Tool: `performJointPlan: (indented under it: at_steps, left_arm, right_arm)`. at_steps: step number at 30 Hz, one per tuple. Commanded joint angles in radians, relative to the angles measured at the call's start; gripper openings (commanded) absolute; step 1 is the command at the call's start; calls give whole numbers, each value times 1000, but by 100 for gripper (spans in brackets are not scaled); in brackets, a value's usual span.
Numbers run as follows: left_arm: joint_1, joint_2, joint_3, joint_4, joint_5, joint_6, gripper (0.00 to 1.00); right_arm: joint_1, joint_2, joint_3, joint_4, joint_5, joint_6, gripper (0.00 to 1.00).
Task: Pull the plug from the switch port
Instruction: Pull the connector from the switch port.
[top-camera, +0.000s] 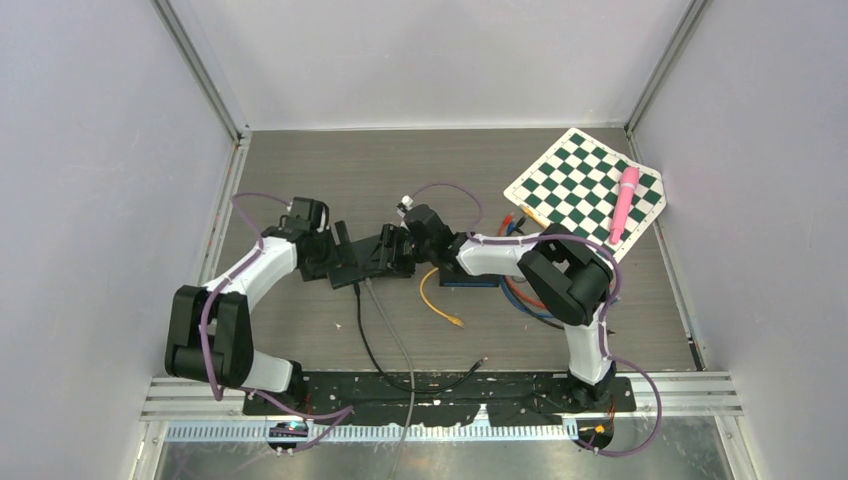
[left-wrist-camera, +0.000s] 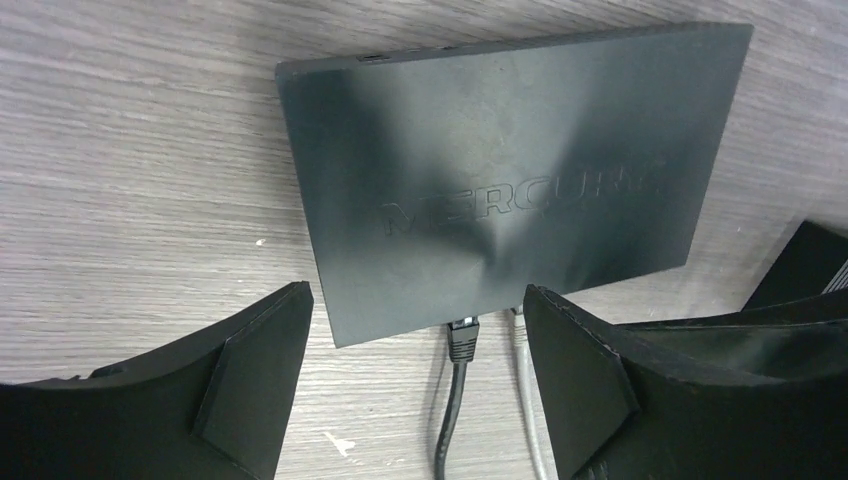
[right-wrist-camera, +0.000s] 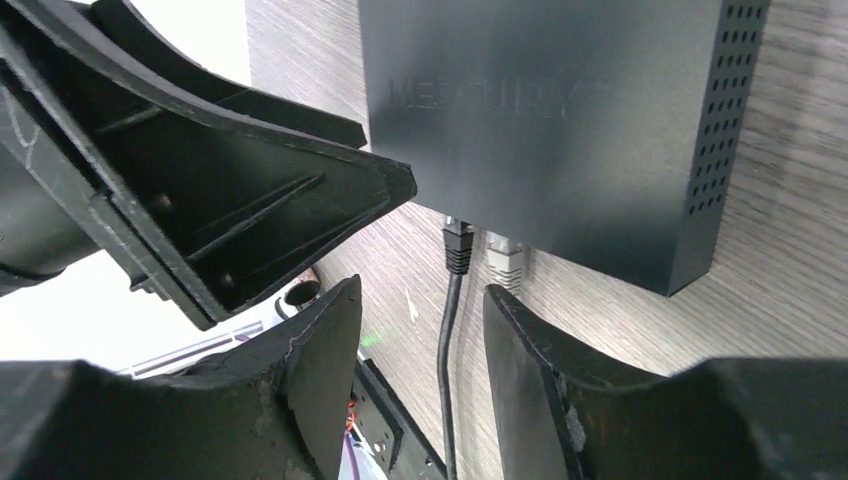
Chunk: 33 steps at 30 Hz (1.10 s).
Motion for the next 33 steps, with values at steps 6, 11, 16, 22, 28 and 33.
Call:
performJointPlan:
  at_steps: [6,11,16,22,28,33]
  left_arm:
    - [-3,46,-55,183,-23,-142,77]
    - [-3,63,-102,243,-1,-158,72]
    - [-3,57,-139,276,10,-162,67]
    - [-3,60,-157,298,23,-165,62]
    - [-3,64,-179,326,39,-169,60]
    - [-3,58,-188,331,45,-166,59]
  right_arm:
    - [-5,70,8,11,-43,70,52]
    - [-5,108,1,42,-48,109,50]
    - [-6,135,-12,70,-3,155,47]
    - [-7,180,-11,140,-7,204,39]
    - [-8,181,-29,152,8,211,30]
    - [-16,188,-28,142,7,214,30]
